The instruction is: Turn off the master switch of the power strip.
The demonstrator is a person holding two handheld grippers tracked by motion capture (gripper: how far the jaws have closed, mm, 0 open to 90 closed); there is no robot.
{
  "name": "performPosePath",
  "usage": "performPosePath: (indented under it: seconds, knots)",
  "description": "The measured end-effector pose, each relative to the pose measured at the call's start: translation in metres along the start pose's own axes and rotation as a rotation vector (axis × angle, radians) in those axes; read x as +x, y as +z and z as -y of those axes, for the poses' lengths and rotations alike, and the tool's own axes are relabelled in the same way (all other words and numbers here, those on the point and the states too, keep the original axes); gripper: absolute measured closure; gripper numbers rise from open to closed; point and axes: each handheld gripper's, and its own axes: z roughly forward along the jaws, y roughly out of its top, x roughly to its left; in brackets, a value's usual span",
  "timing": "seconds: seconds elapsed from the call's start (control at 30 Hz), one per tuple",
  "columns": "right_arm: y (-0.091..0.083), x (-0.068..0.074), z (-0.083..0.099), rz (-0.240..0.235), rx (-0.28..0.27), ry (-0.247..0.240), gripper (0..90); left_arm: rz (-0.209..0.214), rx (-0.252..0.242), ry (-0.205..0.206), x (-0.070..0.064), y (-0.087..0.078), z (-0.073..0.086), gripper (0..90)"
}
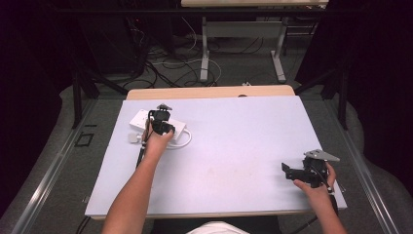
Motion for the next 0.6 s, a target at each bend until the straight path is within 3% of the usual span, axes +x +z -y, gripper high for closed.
performPosePath:
  seconds: [0.6]
  knots:
    - [-0.0012, 0.0001, -0.0006, -0.008, 0.004, -0.014, 0.6, 0.01, -0.022, -0.004, 0.0, -0.0061, 0.0, 83.6]
